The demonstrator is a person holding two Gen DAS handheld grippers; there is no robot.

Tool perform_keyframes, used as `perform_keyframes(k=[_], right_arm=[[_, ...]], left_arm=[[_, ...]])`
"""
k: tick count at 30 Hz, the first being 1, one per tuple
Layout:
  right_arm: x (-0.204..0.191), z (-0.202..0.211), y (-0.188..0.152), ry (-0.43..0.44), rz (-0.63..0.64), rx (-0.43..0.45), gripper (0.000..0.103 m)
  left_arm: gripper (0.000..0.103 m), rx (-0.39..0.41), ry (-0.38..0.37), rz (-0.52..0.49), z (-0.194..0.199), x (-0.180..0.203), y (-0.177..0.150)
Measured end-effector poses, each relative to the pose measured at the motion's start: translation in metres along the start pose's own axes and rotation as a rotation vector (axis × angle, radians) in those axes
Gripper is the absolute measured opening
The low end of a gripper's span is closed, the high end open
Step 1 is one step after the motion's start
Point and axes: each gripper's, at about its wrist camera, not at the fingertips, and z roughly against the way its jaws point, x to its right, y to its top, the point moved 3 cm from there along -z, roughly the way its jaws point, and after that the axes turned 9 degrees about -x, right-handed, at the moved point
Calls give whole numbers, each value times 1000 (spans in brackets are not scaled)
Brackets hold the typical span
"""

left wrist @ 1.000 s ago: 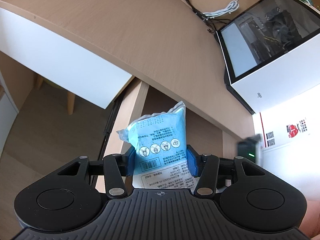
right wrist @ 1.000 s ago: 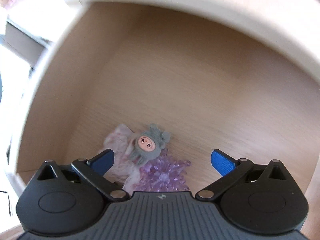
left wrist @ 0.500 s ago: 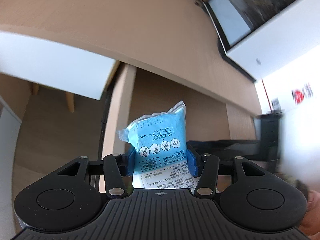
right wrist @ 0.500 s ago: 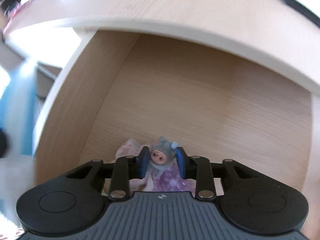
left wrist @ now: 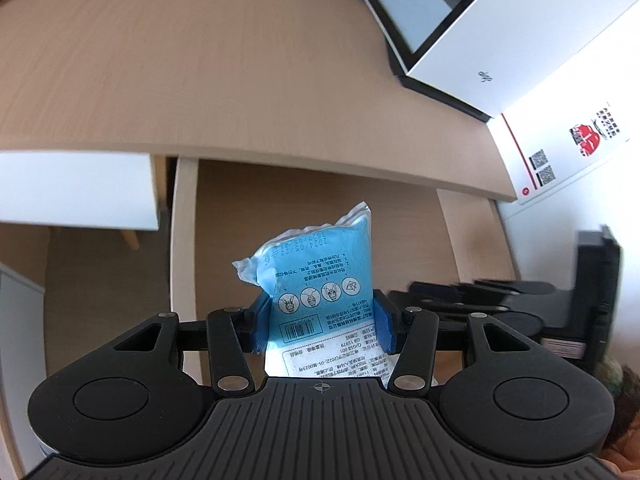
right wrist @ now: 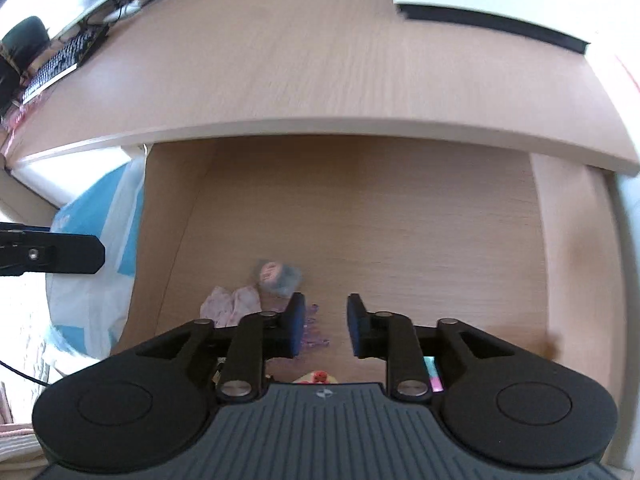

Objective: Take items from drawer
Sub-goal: 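Close the right gripper on the grey plush toy, then set the blue packet on the desktop with the left gripper while the right sets the grey toy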

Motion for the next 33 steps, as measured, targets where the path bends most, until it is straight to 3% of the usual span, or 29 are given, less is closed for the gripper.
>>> perform_keyframes(k=[1,3,7,12,14,15,18,23,29,33], right_arm=[[-10,-11,-4,5,27,-15,32],[-27,-24,8,3,99,-44,48],[-49,-48,17,-30,244,-81,48],[-58,-89,32,-35,285,-164,49],[-59,-98,31,-55,299,-190,41],[-60,-98,30,-72,309,-188,26],[-59,-83,21,-96,315,-170,22],[-37,-28,4,-68,192,-75,21],[2,43,-11,-47,28,93,21],[22,67,-12,-51,-52,177,21]], left_arm=[[55,-2,-4,13,1,-3,-4],[55,-2,-11,40,3,-8,-10],[55,25,-18,97,14,-19,-21],[55,29,-12,156,20,-29,-33],[55,18,-15,160,19,-31,-38],[55,12,-21,159,18,-31,-40],[55,-9,-42,143,13,-27,-42],[55,-5,-59,63,8,-4,-25],[55,160,-80,-48,19,44,45],[55,226,-67,-145,-2,77,100]])
